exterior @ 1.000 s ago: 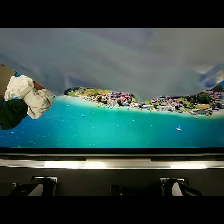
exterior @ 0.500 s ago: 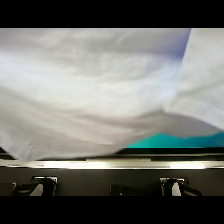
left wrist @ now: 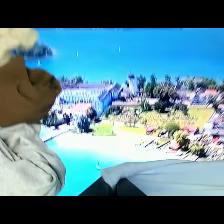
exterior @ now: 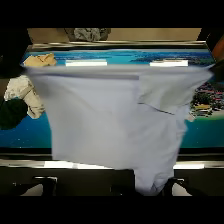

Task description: Fold the shirts.

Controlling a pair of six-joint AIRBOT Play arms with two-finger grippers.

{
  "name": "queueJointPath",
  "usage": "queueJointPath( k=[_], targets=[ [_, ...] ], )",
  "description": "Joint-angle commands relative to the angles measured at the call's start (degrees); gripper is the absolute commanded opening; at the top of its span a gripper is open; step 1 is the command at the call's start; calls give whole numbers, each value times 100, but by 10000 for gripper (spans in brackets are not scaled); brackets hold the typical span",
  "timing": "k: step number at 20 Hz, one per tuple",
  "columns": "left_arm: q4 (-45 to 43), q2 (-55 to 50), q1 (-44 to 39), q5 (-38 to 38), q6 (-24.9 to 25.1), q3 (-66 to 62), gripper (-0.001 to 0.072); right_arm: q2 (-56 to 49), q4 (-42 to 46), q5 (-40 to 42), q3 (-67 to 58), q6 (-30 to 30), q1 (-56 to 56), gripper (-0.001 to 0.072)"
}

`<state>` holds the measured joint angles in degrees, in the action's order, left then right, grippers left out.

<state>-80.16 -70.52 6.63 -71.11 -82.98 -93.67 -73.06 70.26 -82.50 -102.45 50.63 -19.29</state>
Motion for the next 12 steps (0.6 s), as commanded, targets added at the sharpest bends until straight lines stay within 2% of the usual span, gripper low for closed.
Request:
queueJointPath(
  k=[1,3,6,8,10,12],
  targets=[
    [0,-1550,4,382,72,553,41,-1934,133,592,240,262,715,45],
    [17,-2441,11,678,48,378,41,-2745,109,1770,232,579,1128,45],
    [17,-3357,4,841,50,-203,41,-3375,81,3469,229,833,1480,46],
    [17,-3668,-11,1064,50,-501,41,-3521,70,4079,229,944,1530,46],
    [17,-3727,13,1414,50,-577,42,-3523,96,4057,221,1040,1467,46],
    [17,-3707,101,1093,57,-761,42,-3353,144,3254,116,879,1309,46]
  ],
)
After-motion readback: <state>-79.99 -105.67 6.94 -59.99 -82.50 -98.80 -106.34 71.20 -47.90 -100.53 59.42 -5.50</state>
